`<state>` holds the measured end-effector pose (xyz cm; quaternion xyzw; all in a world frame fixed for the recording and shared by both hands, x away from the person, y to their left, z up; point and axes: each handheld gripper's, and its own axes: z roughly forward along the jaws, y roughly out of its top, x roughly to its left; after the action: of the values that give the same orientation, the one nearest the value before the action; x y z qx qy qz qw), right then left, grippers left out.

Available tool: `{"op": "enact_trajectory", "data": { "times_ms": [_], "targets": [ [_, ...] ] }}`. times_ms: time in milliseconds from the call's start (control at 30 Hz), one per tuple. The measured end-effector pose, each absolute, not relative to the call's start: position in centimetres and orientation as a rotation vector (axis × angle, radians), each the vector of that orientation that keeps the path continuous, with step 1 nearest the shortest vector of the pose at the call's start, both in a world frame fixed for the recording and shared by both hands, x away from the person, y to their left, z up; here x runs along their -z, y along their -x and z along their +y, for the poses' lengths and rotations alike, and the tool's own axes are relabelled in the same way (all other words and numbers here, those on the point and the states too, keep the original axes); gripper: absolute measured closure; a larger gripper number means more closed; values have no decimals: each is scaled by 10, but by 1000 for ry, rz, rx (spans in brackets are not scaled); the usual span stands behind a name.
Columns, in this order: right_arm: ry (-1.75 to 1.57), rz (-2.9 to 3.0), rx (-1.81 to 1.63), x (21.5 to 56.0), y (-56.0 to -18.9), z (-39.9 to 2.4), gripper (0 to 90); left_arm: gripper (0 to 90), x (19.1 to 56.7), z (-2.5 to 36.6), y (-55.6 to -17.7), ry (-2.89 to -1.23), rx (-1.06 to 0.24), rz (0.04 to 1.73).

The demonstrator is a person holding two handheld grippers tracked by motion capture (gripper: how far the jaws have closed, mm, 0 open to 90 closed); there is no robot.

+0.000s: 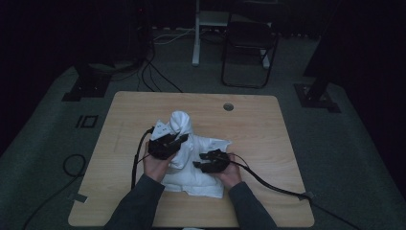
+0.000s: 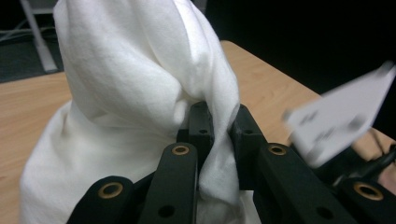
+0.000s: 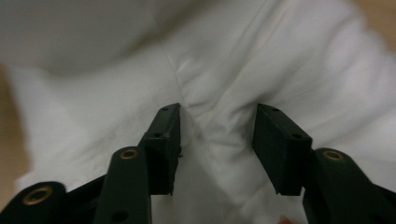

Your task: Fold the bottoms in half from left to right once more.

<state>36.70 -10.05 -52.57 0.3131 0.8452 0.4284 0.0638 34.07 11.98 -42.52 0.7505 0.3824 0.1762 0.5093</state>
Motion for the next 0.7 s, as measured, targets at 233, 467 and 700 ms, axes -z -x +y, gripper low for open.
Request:
{"op": "enact_trajectory", "data": {
  "times_ms": [233, 467, 700],
  "targets": [
    [-1098, 2372, -1298, 507, -362, -173, 478, 821, 446, 90, -334, -1878, -376, 881],
    [-1107, 2280, -1358, 489, -349, -202, 440, 819, 504, 51, -323, -1991, -254, 866],
    [-1052, 2248, -1476, 469, -344, -190, 388, 817, 526, 40, -321, -2035, -247, 874]
  ]
}}
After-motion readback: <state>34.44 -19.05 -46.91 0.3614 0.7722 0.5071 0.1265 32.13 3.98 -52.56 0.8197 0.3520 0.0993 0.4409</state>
